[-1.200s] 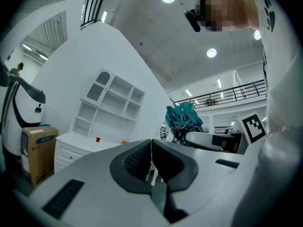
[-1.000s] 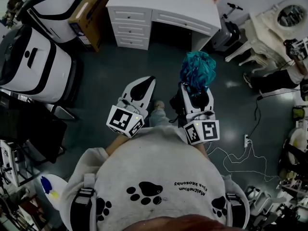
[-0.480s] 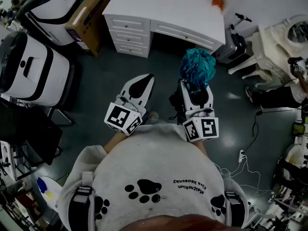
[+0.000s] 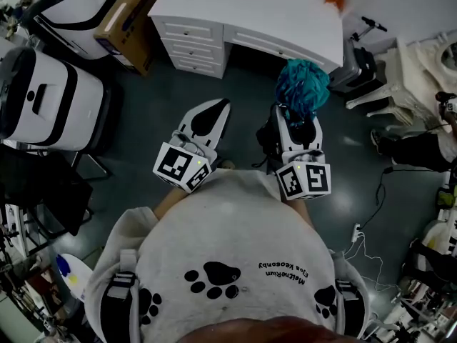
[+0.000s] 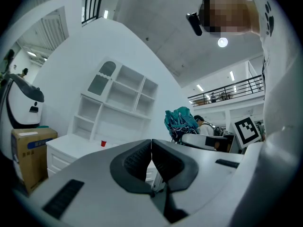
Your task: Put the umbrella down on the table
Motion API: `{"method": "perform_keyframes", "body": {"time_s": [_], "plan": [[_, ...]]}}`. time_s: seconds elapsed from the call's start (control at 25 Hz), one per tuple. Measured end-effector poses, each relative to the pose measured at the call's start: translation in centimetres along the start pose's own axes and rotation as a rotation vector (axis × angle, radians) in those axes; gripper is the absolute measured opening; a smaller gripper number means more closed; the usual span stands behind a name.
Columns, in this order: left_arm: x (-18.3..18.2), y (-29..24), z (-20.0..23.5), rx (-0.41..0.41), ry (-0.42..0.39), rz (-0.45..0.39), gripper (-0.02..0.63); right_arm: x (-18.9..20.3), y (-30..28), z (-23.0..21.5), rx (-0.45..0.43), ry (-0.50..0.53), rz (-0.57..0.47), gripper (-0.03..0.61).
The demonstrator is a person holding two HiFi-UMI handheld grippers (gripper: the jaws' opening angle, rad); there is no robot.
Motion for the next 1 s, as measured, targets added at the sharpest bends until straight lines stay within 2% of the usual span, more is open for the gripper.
{"method": "perform_keyframes", "body": {"time_s": [0.2,0.52,0.76,1.0], "plan": [[0.1,-1.6,1.0,-0.004,0.018,0.006,0.018,0.3,-1.2,-1.1,0.007,-0.018,0.019,0.273],[-0.2,-5.6,3.6,0.039,0.022,0.019,0.018,0.0,-3.9,-3.1,0.053,-0.032,0.029,0.273],[-1.2,-10.5,7.1,0.081,0.031,0.026,0.018,-0.7,-8.1,-5.4,0.095,-0.039,0.036,0.273],[-3.0,-15.6,12.4,0.106,0.034,0.022,0.018,-2.2,-14.8,-7.2,0.113,-0.030,0.030,0.273]]}}
Point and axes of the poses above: the fingertips, and each gripper's own axes: y backward along the fingers, z to its left, x out of its underside, the point moved 9 cm from there along y, backward along the fingers, and after that the axes turned 12 degrees about z, right-handed, at the moved point
